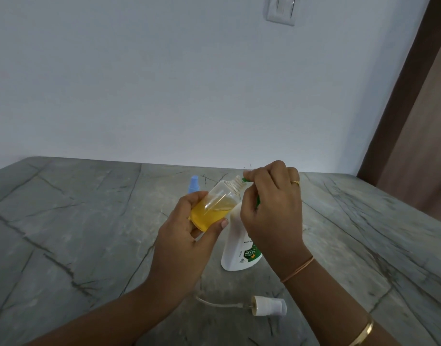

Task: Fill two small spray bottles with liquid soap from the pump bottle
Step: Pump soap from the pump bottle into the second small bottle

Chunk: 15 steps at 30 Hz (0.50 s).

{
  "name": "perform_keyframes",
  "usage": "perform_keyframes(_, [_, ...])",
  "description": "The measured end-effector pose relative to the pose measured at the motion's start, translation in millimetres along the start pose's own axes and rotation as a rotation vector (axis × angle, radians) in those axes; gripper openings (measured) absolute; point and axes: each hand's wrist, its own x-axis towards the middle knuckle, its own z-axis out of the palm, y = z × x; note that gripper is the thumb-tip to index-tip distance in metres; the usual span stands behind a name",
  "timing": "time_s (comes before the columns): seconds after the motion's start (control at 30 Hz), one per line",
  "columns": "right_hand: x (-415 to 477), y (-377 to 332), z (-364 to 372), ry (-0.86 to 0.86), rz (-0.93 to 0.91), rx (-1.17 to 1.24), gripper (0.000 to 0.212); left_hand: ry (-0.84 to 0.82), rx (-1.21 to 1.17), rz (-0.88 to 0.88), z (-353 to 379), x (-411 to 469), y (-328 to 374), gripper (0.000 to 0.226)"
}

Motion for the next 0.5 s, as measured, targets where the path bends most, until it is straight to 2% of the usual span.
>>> perform_keyframes(0.5, [10,2,-5,-0.018,-0.005,-0.010,0.027,-0.003,-0.015,0.002,0,0,-1,0.047])
